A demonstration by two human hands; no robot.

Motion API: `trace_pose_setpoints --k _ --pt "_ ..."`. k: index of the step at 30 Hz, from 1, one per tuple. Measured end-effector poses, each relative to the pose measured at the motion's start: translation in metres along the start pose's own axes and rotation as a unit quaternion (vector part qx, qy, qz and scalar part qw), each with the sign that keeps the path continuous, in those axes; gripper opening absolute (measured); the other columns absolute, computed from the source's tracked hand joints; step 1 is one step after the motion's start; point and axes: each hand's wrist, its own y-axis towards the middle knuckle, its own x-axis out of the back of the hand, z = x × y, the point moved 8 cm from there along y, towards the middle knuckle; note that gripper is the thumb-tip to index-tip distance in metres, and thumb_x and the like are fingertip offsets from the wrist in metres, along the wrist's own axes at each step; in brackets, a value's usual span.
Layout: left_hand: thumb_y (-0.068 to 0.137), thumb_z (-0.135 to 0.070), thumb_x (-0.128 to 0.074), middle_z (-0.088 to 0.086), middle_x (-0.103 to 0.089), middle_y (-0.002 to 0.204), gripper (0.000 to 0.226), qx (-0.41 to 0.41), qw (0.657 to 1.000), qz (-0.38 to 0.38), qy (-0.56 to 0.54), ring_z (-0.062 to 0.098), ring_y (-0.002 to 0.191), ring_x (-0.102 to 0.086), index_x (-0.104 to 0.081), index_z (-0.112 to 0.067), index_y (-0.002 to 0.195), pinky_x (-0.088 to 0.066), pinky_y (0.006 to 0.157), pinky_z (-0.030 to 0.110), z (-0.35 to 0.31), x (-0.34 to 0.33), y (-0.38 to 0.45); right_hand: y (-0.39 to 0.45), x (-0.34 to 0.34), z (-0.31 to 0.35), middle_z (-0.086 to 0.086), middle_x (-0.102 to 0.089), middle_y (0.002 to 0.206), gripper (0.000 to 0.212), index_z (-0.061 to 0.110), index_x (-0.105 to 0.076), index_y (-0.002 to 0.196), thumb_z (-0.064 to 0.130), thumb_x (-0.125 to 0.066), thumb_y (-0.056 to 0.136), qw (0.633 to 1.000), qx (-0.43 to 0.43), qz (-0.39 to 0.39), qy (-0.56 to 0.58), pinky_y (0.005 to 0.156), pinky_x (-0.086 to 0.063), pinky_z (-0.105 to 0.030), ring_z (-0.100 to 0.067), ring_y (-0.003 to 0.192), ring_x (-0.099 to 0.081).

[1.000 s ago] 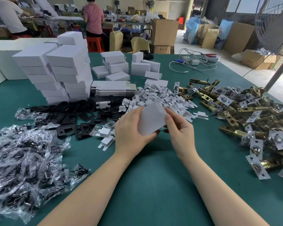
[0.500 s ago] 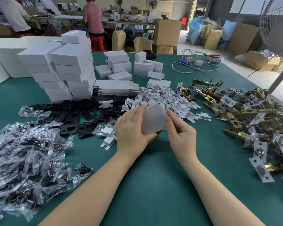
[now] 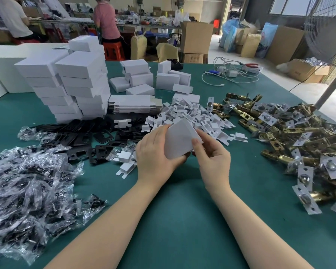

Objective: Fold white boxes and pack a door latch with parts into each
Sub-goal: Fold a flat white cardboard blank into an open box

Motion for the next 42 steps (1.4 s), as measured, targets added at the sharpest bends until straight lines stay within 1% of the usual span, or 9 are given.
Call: trace_pose_setpoints --k 10,14,19,22,28,31,34,37,42 --pt "0.056 -0.048 -0.088 0.002 -0.06 0.131 0.092 0.002 1.0 0.002 -0.004 0.027 0.118 -0.055 -0.053 -0.016 0.135 -0.038 0.099 0.042 0.002 -0.003 -0.001 -0.007 0.003 0.017 0.017 -0.07 0.108 0.025 0.023 -0.068 0.112 0.012 -0.069 0.089 0.993 0.095 -0.02 -0.068 0.091 -0.047 -0.011 0.004 0.105 -0.065" --pt "0.059 -0.047 -0.087 0.005 -0.059 0.133 0.092 0.011 1.0 0.014 -0.011 0.028 0.121 -0.054 -0.051 -0.014 0.137 -0.038 0.101 0.044 0.004 -0.005 0.0 -0.007 -0.006 0.017 0.0 -0.071 0.108 0.027 0.036 -0.063 0.116 0.022 -0.065 0.092 0.991 0.094 0.028 -0.096 0.075 -0.046 -0.008 0.003 0.083 -0.064" --pt "0.064 -0.053 -0.082 0.004 -0.059 0.134 0.086 -0.002 1.0 0.016 -0.01 0.027 0.122 -0.054 -0.054 -0.015 0.136 -0.038 0.101 0.044 0.001 -0.005 -0.001 -0.001 -0.013 0.01 0.024 -0.059 0.074 0.043 0.05 -0.057 0.118 0.016 -0.065 0.093 0.989 0.052 0.098 -0.093 0.064 -0.039 -0.007 0.001 0.062 -0.049" --pt "0.07 -0.061 -0.075 0.003 -0.055 0.139 0.089 -0.018 0.998 0.059 0.006 0.026 0.127 -0.051 -0.048 -0.016 0.142 -0.037 0.104 0.045 -0.001 -0.01 0.001 0.003 -0.01 -0.004 0.014 -0.057 0.066 0.044 0.059 -0.06 0.111 0.019 -0.063 0.094 0.989 -0.007 0.11 -0.096 0.061 -0.04 -0.017 -0.008 0.058 -0.045" --pt "0.084 -0.071 -0.038 0.003 -0.044 0.15 0.091 -0.063 0.986 0.145 -0.055 0.023 0.132 -0.046 -0.025 -0.014 0.154 -0.04 0.105 0.049 -0.01 -0.021 -0.006 0.023 0.036 -0.014 0.021 -0.06 0.067 0.022 0.048 -0.068 0.102 0.03 -0.06 0.094 0.994 -0.055 -0.055 -0.082 0.057 -0.048 -0.017 -0.002 0.06 -0.048" --pt "0.079 -0.082 -0.043 -0.016 -0.042 0.146 0.094 -0.033 0.962 0.177 -0.205 0.011 0.121 -0.054 -0.015 -0.035 0.155 -0.049 0.097 0.036 -0.004 -0.023 -0.009 0.029 0.069 -0.028 0.017 -0.065 0.064 0.016 0.027 -0.072 0.103 0.03 -0.06 0.093 0.975 -0.139 -0.171 0.007 0.055 -0.049 -0.024 -0.008 0.063 -0.058" --pt "0.069 -0.075 -0.066 -0.041 -0.034 0.139 0.101 -0.028 0.951 0.197 -0.235 -0.013 0.123 -0.044 -0.004 -0.059 0.147 -0.043 0.094 0.016 -0.003 -0.027 -0.01 0.029 0.068 -0.038 0.007 -0.065 0.063 0.019 0.02 -0.072 0.08 0.025 -0.06 0.094 0.965 -0.201 -0.158 0.053 0.052 -0.043 -0.024 -0.014 0.062 -0.059" --pt "0.074 -0.054 -0.073 -0.044 -0.036 0.137 0.082 -0.092 0.961 0.162 -0.203 -0.016 0.127 -0.039 -0.03 -0.052 0.144 -0.033 0.1 0.004 -0.014 -0.023 -0.007 0.03 0.052 -0.029 0.007 -0.065 0.065 0.03 0.023 -0.069 0.065 0.024 -0.06 0.093 0.979 -0.161 -0.063 -0.111 0.061 -0.04 -0.027 -0.015 0.066 -0.055" --pt "0.076 -0.053 -0.07 -0.025 -0.065 0.103 0.037 -0.054 0.959 0.127 -0.247 -0.001 0.093 -0.062 -0.056 -0.047 0.109 -0.051 0.082 0.024 -0.008 -0.022 -0.009 0.02 0.025 -0.014 0.014 -0.061 0.064 0.031 0.029 -0.059 0.068 0.013 -0.054 0.094 0.954 -0.048 0.026 -0.293 0.06 -0.039 -0.01 0.003 0.064 -0.052"
